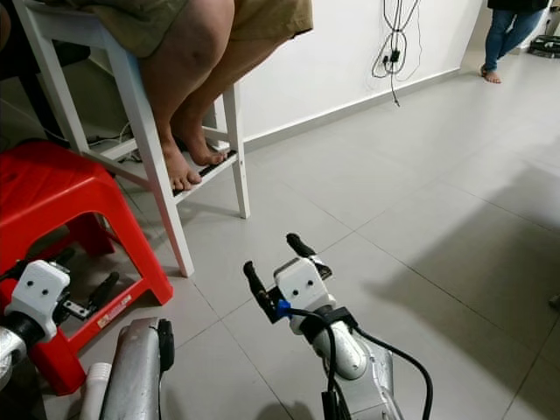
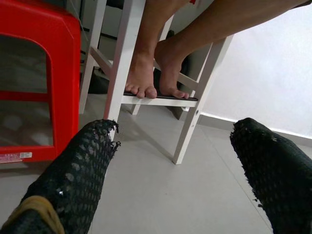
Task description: Building children table
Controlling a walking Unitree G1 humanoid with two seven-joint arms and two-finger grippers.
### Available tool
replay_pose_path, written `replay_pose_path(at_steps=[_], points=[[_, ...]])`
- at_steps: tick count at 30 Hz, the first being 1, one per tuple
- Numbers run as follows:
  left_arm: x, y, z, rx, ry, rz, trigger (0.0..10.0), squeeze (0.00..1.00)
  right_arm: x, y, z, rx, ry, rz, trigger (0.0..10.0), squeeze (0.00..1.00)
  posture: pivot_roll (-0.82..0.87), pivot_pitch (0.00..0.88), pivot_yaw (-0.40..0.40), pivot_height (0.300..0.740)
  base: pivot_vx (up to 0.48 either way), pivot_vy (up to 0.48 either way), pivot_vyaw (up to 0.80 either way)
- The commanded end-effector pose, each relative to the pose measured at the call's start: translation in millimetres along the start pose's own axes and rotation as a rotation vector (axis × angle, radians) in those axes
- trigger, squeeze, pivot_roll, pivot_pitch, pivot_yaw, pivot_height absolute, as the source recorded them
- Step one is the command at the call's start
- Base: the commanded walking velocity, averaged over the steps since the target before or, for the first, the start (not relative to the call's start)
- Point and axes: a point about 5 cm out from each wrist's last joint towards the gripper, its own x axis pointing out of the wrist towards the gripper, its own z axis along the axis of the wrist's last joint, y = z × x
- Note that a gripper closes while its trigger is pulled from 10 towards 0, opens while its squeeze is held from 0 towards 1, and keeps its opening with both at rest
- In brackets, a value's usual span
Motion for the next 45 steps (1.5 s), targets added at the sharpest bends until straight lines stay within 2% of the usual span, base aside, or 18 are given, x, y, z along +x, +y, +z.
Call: replay_pose_path(at_steps=[1, 6, 12, 14, 16, 18, 20, 24, 28, 34, 45], points=[[-2.1, 10.5, -7, 0.030, 0.026, 0.023, 10.0, 0.00, -1.3, 2.7, -1, 0.007, 0.002, 0.011, 10.0, 0.00, 0.01, 0.000, -0.003, 0.300, 0.000, 0.000, 0.00], [-6.2, 23.3, -27, 0.021, 0.108, 0.092, 10.0, 0.00, -1.1, 4.3, 0, 0.006, -0.005, 0.035, 10.0, 0.00, 0.01, 0.000, -0.007, 0.300, 0.000, 0.000, 0.00], [-7.3, 25.2, -45, -0.011, 0.191, 0.112, 10.0, 0.00, -0.1, 7.3, 0, 0.009, -0.002, 0.056, 10.0, 0.00, 0.01, 0.000, -0.009, 0.300, 0.000, 0.000, 0.00], [-8.6, 18.5, -62, -0.032, 0.284, 0.088, 10.0, 0.00, -0.5, 7.9, 0, 0.008, 0.002, 0.063, 10.0, 0.00, 0.00, 0.000, -0.010, 0.300, 0.000, 0.000, 0.00], [-8.6, 18.5, -62, -0.032, 0.284, 0.088, 10.0, 0.00, -0.5, 7.9, 0, 0.008, 0.002, 0.063, 10.0, 0.00, 0.00, 0.000, -0.010, 0.300, 0.000, 0.000, 0.00], [-11.2, 8.9, -83, -0.055, 0.389, 0.063, 10.0, 0.00, -0.7, 8.9, 0, 0.008, 0.006, 0.068, 10.0, 0.00, -0.01, 0.000, -0.007, 0.300, 0.000, 0.000, 0.00], [-14.0, 3.2, -95, -0.056, 0.459, 0.047, 10.0, 0.00, -0.9, 9.3, 0, 0.008, 0.008, 0.069, 10.0, 0.00, -0.01, 0.000, -0.007, 0.300, 0.000, 0.000, 0.00], [-18.9, -4.5, -109, -0.049, 0.549, 0.018, 10.0, 0.00, -1.6, 9.0, 0, 0.010, 0.011, 0.071, 10.0, 0.00, -0.01, 0.000, -0.010, 0.300, 0.000, 0.000, 0.00], [-20.1, -6.7, -115, -0.048, 0.599, 0.014, 10.0, 0.00, -2.4, 9.7, 0, 0.012, 0.014, 0.076, 10.0, 0.00, -0.02, 0.000, -0.013, 0.300, 0.000, 0.000, 0.00], [-14.2, -10.7, -121, -0.059, 0.659, 0.007, 10.0, 0.00, -1.8, 12.2, 2, 0.018, 0.013, 0.087, 10.0, 0.00, -0.02, 0.000, -0.014, 0.300, 0.000, 0.000, 0.00], [-11.2, -13.9, -121, -0.067, 0.674, -0.042, 10.0, 0.00, -6.7, 16.9, 6, 0.010, 0.010, 0.116, 10.0, 0.00, -0.02, 0.000, -0.021, 0.300, 0.000, 0.000, 0.00]])
